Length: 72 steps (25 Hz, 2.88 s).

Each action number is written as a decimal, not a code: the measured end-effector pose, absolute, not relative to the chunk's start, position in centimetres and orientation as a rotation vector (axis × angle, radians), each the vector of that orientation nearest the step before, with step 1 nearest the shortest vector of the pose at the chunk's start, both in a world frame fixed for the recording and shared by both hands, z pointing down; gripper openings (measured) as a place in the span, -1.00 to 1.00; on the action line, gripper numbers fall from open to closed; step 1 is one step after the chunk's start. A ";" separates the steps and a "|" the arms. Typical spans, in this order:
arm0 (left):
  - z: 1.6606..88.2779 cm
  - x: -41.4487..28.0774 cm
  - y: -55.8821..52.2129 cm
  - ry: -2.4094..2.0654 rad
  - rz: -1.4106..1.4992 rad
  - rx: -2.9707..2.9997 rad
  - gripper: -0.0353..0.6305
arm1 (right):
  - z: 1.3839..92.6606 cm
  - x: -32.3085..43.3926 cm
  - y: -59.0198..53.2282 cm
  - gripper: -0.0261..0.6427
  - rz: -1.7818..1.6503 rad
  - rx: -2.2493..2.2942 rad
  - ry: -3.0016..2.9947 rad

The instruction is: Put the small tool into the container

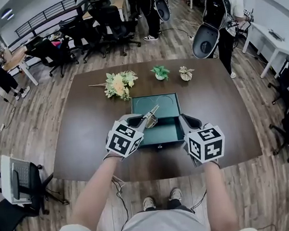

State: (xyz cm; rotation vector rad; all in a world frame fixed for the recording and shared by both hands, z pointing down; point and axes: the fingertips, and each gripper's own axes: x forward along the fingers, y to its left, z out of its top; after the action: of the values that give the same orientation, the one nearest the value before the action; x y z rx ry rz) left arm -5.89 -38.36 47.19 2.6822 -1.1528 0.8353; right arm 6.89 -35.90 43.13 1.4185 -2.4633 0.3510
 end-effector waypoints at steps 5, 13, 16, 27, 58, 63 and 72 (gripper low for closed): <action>48.7 -4.7 -38.2 -1.064 0.929 2.717 -0.81 | 43.8 7.5 -35.7 -0.91 0.367 1.424 -2.445; 50.9 -2.5 -37.0 -0.886 1.018 2.793 -0.81 | 45.1 8.4 -35.3 -0.91 0.399 1.427 -2.418; 51.5 -2.1 -36.7 -0.838 1.061 2.813 -0.81 | 45.5 8.4 -35.2 -0.91 0.411 1.425 -2.411; 54.2 -1.1 -36.4 -0.730 1.142 2.808 -0.81 | 46.9 8.5 -35.7 -0.91 0.443 1.414 -2.391; 59.4 -2.0 -38.1 -0.745 1.229 2.610 -0.79 | 48.7 7.3 -36.1 -0.91 0.480 1.369 -2.378; 59.5 -2.0 -38.5 -0.767 1.180 2.581 -0.78 | 48.9 7.5 -36.0 -0.91 0.489 1.371 -2.372; 59.6 -1.5 -38.1 -0.765 1.159 2.558 -0.76 | 49.1 7.7 -35.7 -0.91 0.496 1.379 -2.372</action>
State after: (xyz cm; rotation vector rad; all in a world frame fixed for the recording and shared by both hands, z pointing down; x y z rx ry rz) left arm -1.50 -38.06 59.62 2.5582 -0.7651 1.1588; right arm 7.73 -35.67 49.06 1.3789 -2.3715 0.4963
